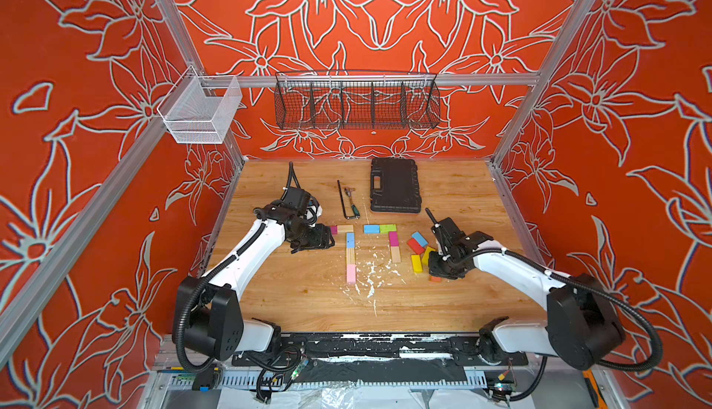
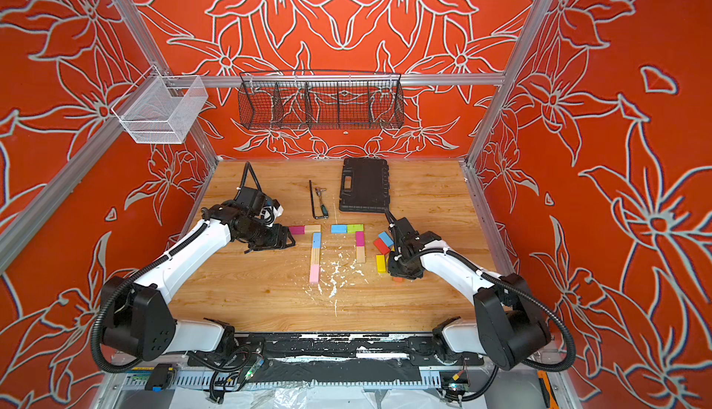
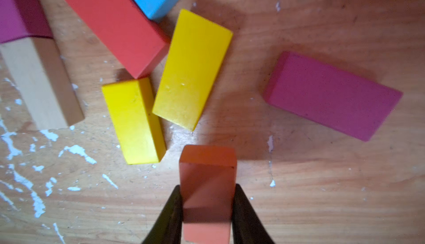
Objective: Assemble the number 7 with building blocks
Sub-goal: Pick up the building block from the center of the board, then assemble the building block at the center of the board.
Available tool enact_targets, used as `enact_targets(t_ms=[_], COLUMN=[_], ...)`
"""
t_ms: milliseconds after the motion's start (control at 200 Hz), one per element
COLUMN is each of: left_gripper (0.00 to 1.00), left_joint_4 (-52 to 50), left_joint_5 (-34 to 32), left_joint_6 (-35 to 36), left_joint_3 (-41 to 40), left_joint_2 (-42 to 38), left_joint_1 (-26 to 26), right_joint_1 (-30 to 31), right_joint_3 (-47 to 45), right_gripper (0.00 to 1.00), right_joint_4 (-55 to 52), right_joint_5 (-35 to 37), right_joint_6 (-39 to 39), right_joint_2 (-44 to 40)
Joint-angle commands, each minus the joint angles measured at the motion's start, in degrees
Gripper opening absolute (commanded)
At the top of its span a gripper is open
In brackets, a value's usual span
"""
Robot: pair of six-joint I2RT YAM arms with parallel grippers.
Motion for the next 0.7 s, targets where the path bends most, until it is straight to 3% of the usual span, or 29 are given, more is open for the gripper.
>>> enact_targets(t_ms=[0,275,691], left_gripper=[0.73,0.73,0.73], left_joint_4=[-0.3,-0.2,-0.3], left_joint_5=[0.7,0.7,0.4], left_joint_6=[0.5,0.4,0.4], left_joint_3=[0.1,-0.1,-0.1], left_joint_2=[0.0,-0.2,-0.3], left_joint_1=[0.4,0.4,0.4], right_joint_1=[2.6,14.1,17.9], right_joint_3=[2.8,9.3,12.6], right_gripper=[0.25,0.25,0.25], right_joint_4=[-2.6,0.5,5.2], right_joint_5=[-0.3,0.1,-1.6], right_joint_6=[0.7,4.7,5.7], right_joint_2=[-0.8,7.4,18.1])
